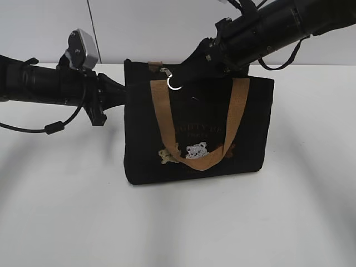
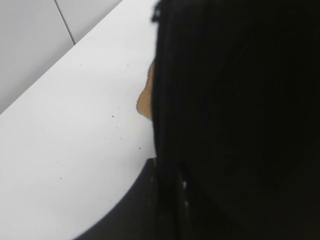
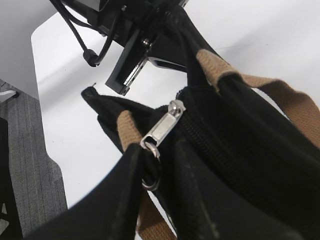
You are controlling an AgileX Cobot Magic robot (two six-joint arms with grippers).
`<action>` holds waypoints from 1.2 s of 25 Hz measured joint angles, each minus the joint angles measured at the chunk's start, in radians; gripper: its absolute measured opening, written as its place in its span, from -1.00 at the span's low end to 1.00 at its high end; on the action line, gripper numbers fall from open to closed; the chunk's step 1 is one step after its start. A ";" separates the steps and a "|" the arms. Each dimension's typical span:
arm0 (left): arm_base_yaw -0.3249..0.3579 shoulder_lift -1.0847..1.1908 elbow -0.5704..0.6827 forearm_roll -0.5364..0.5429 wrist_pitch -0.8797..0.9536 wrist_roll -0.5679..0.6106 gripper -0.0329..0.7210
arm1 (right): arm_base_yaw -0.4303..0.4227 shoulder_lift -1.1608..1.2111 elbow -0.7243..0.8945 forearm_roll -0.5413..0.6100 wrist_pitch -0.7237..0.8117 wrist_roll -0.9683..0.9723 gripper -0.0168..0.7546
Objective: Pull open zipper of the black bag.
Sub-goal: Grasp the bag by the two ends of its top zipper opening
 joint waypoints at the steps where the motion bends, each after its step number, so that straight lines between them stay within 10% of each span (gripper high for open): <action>1: 0.000 0.000 0.000 0.000 0.000 0.000 -0.86 | 0.000 0.000 0.000 0.000 0.000 0.001 -0.50; 12: 0.000 0.000 0.000 0.000 -0.001 0.000 -0.86 | 0.000 0.000 0.000 0.000 0.001 0.005 -0.99; 30: 0.000 0.000 0.000 -0.003 -0.002 0.000 -0.86 | -0.009 -0.012 0.000 0.008 0.005 0.044 -0.99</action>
